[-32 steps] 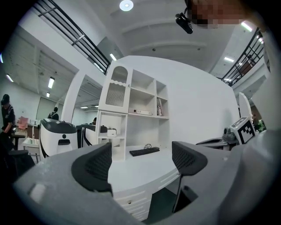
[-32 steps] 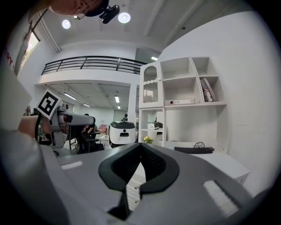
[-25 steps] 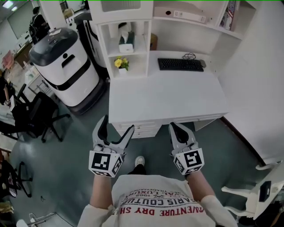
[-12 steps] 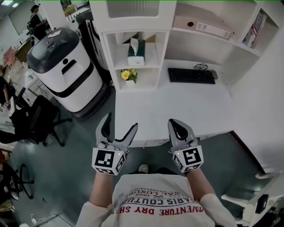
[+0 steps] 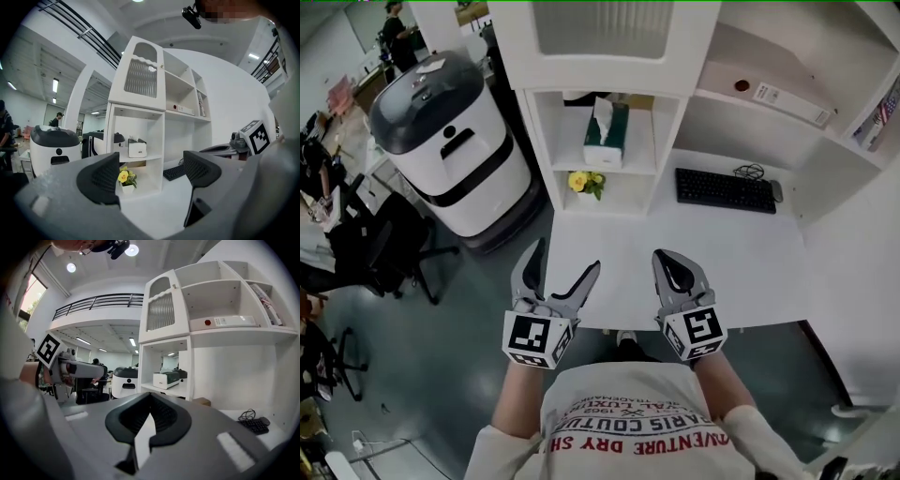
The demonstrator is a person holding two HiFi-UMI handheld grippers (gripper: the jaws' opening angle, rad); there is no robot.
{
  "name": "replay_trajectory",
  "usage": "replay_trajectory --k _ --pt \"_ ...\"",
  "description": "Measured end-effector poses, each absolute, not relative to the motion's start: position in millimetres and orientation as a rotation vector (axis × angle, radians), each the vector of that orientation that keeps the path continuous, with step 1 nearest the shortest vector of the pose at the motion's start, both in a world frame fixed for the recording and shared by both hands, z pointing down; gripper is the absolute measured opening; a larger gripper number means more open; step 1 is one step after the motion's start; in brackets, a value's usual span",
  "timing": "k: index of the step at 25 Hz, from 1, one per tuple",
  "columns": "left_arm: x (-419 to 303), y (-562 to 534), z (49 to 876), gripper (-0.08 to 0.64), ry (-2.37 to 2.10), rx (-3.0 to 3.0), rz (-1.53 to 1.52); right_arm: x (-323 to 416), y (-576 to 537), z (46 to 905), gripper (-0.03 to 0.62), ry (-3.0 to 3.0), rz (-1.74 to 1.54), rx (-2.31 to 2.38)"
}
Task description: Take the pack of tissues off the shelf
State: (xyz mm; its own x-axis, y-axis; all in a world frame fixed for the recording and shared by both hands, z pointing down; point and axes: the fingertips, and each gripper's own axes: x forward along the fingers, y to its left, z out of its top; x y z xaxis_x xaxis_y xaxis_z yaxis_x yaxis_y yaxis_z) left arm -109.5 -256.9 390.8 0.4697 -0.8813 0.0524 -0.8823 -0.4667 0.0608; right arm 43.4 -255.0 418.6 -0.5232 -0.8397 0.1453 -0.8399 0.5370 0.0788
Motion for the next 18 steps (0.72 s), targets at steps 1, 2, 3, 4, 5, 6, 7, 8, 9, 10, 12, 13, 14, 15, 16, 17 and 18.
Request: replay_trajectory --k 1,2,3,4,5,6,7,8,9,10,12,13,14,15,16,17,18 --pt "-108 -267 390 0.431 -1.593 2.617 0.018 44 -267 417 0.0 -2.616 -0.007 1.421" --pt "-105 -278 390 0.431 -1.609 2.612 0.018 45 -278 416 0.002 -2.625 -0.013 1.408" --pt "-102 -289 390 0.431 -1.624 2.608 0.02 47 -289 415 0.001 -2.634 -0.017 1.396" --pt "-99 -300 390 0.431 -1.635 2.604 0.023 49 -299 414 0.0 -2.64 -0.019 1.384" --pt "-94 -310 391 0.431 -1.643 2.598 0.025 52 -308 415 0.0 -2.645 -0.019 1.371" --pt "-90 -320 392 0.431 -1.649 2.59 0.025 55 -318 416 0.001 -2.649 -0.016 1.357" --pt "-86 -330 392 0.431 -1.655 2.582 0.021 58 -327 417 0.002 -2.653 -0.012 1.345" --pt "-82 -340 392 0.431 -1.662 2.575 0.013 60 -337 417 0.0 -2.656 -0.008 1.337" --pt "-78 -350 391 0.431 -1.669 2.571 0.006 63 -346 418 0.002 -2.66 -0.006 1.332" --pt "-74 -360 392 0.431 -1.677 2.568 0.008 65 -355 419 0.0 -2.664 -0.005 1.327" --pt "-68 -380 397 0.431 -1.708 2.553 0.032 69 -370 421 0.0 -2.674 -0.009 1.308" --pt "-67 -390 399 0.433 -1.729 2.538 0.043 70 -377 422 0.0 -2.68 -0.011 1.294" --pt "-66 -400 400 0.433 -1.748 2.522 0.047 71 -384 423 0.001 -2.687 -0.013 1.28" --pt "-65 -411 401 0.433 -1.761 2.509 0.045 71 -391 423 0.001 -2.692 -0.014 1.267" --pt "-64 -421 400 0.434 -1.768 2.501 0.041 71 -397 422 0.002 -2.697 -0.013 1.255" --pt "-62 -431 401 0.434 -1.769 2.496 0.039 72 -404 422 0.0 -2.7 -0.011 1.245" --pt "-59 -440 402 0.434 -1.77 2.493 0.039 72 -409 423 0.001 -2.702 -0.005 1.239"
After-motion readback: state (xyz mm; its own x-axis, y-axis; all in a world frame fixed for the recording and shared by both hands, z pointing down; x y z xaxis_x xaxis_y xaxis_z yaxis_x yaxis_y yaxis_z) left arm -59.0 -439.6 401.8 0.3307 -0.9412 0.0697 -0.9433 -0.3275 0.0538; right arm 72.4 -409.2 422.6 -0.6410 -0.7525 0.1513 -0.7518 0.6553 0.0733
